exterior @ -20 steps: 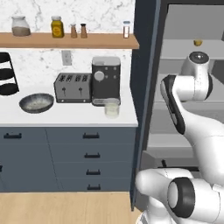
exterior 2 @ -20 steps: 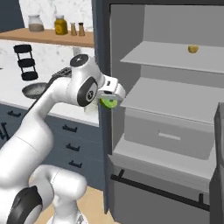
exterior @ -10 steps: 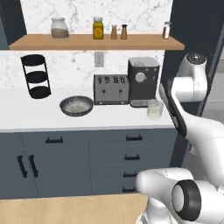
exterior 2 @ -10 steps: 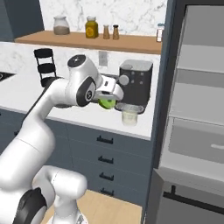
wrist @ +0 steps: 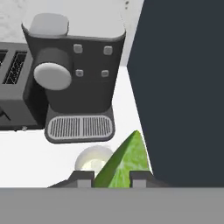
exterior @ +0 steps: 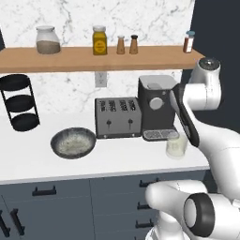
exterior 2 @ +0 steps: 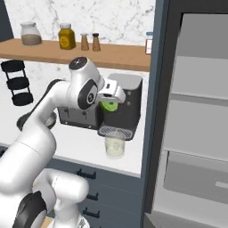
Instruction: Grab a lemon wedge from the fridge and one ice cube from the ice bowl, and put them in the glass of lemonade.
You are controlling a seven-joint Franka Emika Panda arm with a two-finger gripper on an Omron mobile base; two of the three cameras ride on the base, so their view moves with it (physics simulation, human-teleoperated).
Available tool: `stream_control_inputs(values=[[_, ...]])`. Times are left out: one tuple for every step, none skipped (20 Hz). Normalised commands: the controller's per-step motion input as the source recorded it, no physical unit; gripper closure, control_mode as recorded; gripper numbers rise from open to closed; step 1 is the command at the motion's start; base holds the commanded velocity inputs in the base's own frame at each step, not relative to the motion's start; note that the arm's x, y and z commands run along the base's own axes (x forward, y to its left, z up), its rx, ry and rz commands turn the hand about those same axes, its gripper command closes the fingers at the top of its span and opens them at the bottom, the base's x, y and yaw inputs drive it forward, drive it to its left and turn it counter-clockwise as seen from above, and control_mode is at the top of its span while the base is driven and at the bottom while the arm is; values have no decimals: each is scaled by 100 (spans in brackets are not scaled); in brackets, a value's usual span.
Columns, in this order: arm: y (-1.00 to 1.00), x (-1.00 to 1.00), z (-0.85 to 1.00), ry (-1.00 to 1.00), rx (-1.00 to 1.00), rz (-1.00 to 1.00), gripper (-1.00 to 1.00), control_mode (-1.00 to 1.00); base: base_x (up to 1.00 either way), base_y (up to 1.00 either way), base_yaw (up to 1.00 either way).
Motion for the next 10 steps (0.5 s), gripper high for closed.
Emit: stream_control_inputs(values=[[0, 0, 0, 0, 0, 0, 100, 100, 63, 0, -4], [0, 53, -59, 17, 8, -4, 100, -100, 0, 0, 0], [0, 44, -79, 25, 13, -3, 100, -100, 0, 0, 0], [1, 31, -92, 35, 13, -3, 100, -100, 0, 0, 0], [1, 17, -98, 39, 13, -2, 100, -100, 0, 0, 0], [0, 7, -86, 38, 13, -1, 100, -100, 0, 0, 0], [1, 0, -77, 37, 11, 0, 100, -100, 0, 0, 0], [15, 0, -76, 34, 8, 0, 100, -100, 0, 0, 0], [4, 0, -68, 35, 11, 0, 100, -100, 0, 0, 0], [0, 0, -73, 45, 7, 0, 100, -100, 0, 0, 0]])
